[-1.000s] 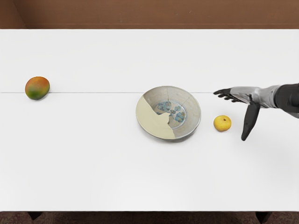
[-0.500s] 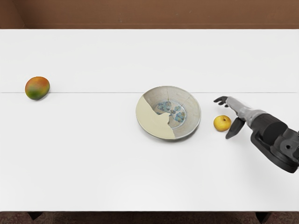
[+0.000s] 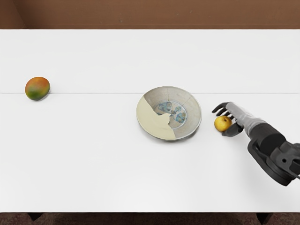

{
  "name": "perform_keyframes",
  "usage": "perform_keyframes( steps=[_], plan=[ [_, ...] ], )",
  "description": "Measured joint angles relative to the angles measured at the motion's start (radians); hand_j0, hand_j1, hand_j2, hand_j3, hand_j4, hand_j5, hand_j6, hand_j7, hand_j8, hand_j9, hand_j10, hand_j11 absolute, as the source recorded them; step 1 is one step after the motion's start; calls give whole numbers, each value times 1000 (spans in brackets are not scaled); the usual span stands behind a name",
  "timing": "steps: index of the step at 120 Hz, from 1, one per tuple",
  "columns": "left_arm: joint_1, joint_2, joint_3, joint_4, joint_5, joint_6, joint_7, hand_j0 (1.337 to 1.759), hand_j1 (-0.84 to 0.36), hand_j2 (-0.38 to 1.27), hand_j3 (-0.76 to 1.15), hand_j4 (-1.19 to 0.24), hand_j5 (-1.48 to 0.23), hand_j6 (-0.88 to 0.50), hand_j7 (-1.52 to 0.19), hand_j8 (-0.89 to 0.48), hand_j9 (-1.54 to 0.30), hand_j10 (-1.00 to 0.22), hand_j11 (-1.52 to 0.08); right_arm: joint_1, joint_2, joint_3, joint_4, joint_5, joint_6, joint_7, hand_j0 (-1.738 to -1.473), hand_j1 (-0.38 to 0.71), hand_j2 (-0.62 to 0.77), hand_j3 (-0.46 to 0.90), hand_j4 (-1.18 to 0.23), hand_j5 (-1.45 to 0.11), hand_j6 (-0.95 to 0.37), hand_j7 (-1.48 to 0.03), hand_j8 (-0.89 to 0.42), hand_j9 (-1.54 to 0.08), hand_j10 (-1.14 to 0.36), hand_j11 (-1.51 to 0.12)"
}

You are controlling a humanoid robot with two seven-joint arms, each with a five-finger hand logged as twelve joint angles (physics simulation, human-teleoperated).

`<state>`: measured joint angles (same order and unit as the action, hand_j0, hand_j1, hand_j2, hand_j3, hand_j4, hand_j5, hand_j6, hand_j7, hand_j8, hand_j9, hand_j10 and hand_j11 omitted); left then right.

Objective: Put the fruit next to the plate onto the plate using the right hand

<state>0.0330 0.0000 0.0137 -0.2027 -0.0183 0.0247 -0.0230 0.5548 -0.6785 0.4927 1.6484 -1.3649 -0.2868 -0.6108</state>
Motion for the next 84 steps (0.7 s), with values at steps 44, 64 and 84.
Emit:
perform_keyframes(
  steps=[44,64,84],
  plan=[
    [0,0,0,0,0,0,0,1658,349,0,0,0,0,0,0,0,0,0,0,-15,10,5,5,0,-35,0,-1656,246,30,0,-549,-715,-480,-713,-448,-717,-510,-771],
    [0,0,0,0,0,0,0,1658,349,0,0,0,0,0,0,0,0,0,0,-15,12,27,5,3,-34,0,-1657,253,108,0,-574,-758,-492,-751,-459,-758,-557,-782],
    [1,0,0,0,0,0,0,1658,349,0,0,0,0,0,0,0,0,0,0,-14,13,60,16,7,-27,0,-1657,260,145,0,-581,-770,-496,-762,-462,-768,-575,-779]
  ],
)
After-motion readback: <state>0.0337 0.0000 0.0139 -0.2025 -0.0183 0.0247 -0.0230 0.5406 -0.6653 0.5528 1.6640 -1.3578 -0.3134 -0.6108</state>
